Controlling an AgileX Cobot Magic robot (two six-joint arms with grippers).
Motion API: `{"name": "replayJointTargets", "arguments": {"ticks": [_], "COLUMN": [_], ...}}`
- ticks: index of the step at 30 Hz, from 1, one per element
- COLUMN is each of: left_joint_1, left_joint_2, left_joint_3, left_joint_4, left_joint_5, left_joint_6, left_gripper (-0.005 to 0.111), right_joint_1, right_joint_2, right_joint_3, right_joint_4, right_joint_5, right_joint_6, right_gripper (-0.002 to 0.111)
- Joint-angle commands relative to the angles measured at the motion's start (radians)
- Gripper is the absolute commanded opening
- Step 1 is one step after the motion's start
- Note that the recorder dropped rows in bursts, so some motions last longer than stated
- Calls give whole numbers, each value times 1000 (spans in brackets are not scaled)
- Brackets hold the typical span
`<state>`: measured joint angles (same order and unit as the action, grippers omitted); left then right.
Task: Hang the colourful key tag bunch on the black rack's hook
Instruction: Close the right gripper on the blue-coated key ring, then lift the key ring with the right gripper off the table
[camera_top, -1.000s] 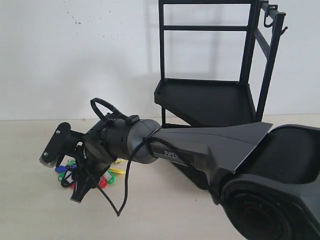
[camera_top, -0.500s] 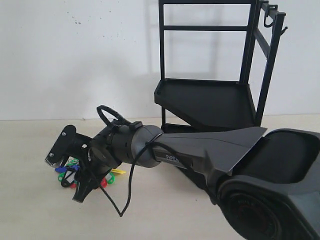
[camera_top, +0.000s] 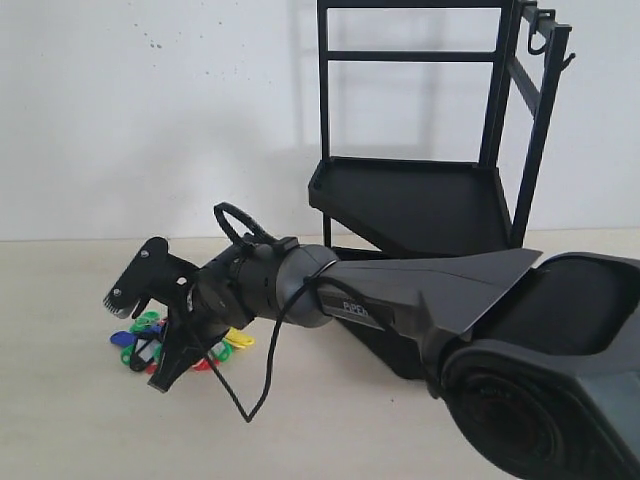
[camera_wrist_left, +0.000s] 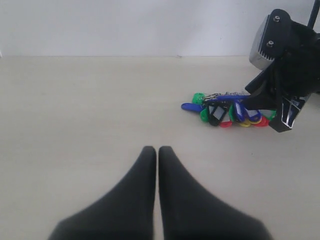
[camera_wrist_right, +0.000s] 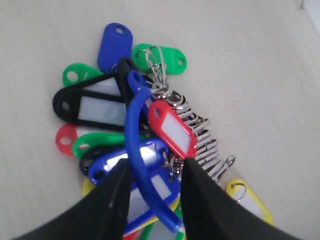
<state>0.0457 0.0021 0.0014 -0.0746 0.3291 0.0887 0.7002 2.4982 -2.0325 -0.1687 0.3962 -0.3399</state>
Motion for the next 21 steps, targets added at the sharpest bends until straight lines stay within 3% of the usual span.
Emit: {"name": "replayJointTargets", "arguments": {"ticks": [1, 7, 9, 11, 15, 21], "left_joint_1": [2, 2, 2, 2, 2, 2], "left_joint_2": [-2, -2, -2, -2, -2, -2], "left_joint_3": [-1, -1, -1, -1, -1, -1], "left_joint_4": [-7, -7, -7, -7, -7, -7], "left_joint_5": [-15, -15, -15, -15, -15, -15], "left_joint_6": [-10, -10, -10, -10, -10, -10], "left_gripper": [4, 4, 4, 4, 4, 4], "right_joint_1": [-4, -4, -4, -4, -4, -4], "right_joint_2": [17, 26, 26, 26, 24, -20], "right_joint_3": [-4, -4, -4, -5, -35, -92], "right_joint_4": [5, 5, 5, 5, 9, 65], "right_joint_5": [-32, -70, -86, -95, -63, 2], "right_joint_6": [-9, -9, -9, -9, 6, 236], "right_gripper": [33, 30, 21, 0, 0, 0]}}
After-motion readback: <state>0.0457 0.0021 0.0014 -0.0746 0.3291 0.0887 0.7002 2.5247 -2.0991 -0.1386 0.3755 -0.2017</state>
